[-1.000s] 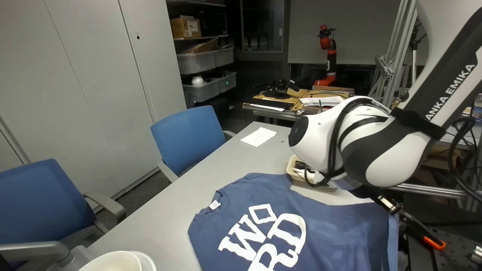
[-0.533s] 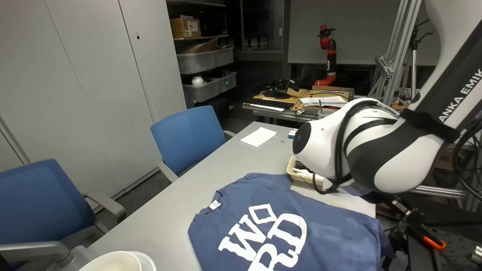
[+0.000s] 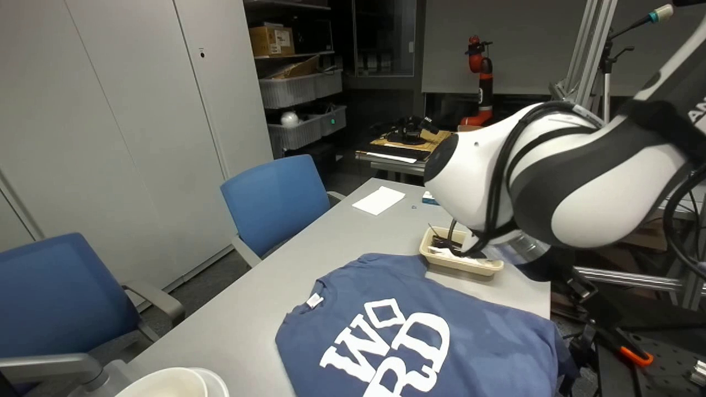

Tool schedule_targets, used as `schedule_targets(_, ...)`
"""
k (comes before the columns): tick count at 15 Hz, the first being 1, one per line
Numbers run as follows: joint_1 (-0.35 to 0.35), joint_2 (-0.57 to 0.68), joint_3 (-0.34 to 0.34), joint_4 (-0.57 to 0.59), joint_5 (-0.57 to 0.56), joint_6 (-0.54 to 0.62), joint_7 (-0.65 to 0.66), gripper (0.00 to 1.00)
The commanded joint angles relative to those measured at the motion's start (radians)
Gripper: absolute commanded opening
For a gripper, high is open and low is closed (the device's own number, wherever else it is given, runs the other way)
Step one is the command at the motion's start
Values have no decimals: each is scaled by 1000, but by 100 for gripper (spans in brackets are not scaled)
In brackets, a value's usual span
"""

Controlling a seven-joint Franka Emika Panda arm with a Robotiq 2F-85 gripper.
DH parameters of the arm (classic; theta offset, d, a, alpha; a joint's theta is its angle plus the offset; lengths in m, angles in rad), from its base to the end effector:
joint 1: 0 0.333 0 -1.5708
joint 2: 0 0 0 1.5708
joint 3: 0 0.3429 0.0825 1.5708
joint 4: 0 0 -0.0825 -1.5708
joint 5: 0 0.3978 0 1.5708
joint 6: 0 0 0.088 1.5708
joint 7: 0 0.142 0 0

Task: Unfold the blue shirt

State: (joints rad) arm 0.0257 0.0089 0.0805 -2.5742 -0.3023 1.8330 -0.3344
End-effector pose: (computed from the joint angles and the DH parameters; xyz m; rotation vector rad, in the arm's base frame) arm 0.3400 0.0021 0.2204 2.6284 0.8638 -1.1180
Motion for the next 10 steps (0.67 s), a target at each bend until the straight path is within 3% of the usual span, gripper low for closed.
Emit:
schedule_targets(1,24,-196,-2,-32,61,-12,4,100)
schedule_targets(10,58,-553,-33,-22,199,40,48,100)
